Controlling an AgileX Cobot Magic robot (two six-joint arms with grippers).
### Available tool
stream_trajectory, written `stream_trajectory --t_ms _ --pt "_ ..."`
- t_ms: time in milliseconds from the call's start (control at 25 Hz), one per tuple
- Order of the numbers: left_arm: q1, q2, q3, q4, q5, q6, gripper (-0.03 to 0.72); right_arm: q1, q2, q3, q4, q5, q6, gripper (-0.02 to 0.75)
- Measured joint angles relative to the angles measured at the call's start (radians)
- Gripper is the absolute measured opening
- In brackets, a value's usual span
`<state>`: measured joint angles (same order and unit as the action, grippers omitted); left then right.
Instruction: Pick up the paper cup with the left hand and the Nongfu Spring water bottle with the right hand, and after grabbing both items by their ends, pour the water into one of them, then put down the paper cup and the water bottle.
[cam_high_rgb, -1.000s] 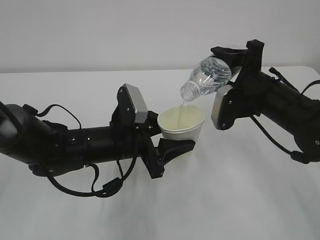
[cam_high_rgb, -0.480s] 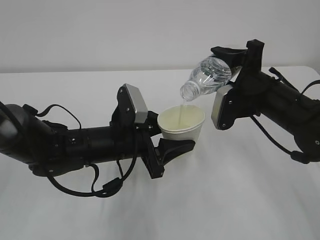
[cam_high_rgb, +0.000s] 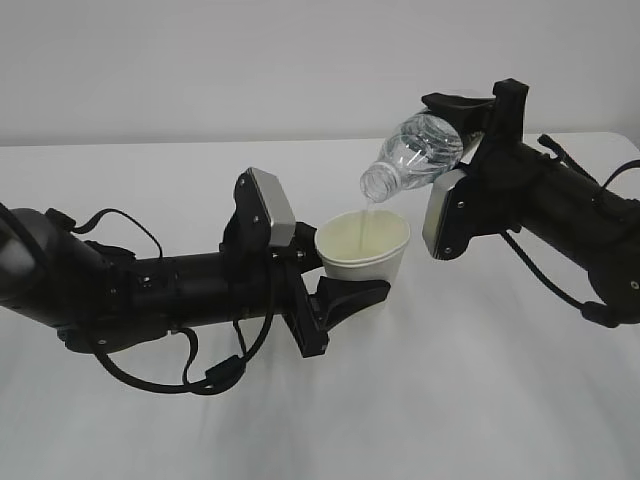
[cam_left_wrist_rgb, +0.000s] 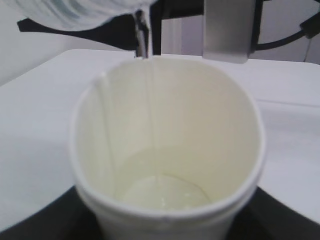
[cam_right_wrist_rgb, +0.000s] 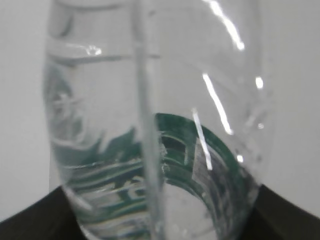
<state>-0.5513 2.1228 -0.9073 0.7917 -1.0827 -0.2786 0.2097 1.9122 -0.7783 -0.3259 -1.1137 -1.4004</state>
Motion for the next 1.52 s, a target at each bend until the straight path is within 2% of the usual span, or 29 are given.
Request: stream_trajectory --t_ms 1520 --pt "0.0 0.001 0.0 0.0 0.002 0.0 0.429 0.0 0.0 0.0 0.009 -0.002 -0.006 0.485"
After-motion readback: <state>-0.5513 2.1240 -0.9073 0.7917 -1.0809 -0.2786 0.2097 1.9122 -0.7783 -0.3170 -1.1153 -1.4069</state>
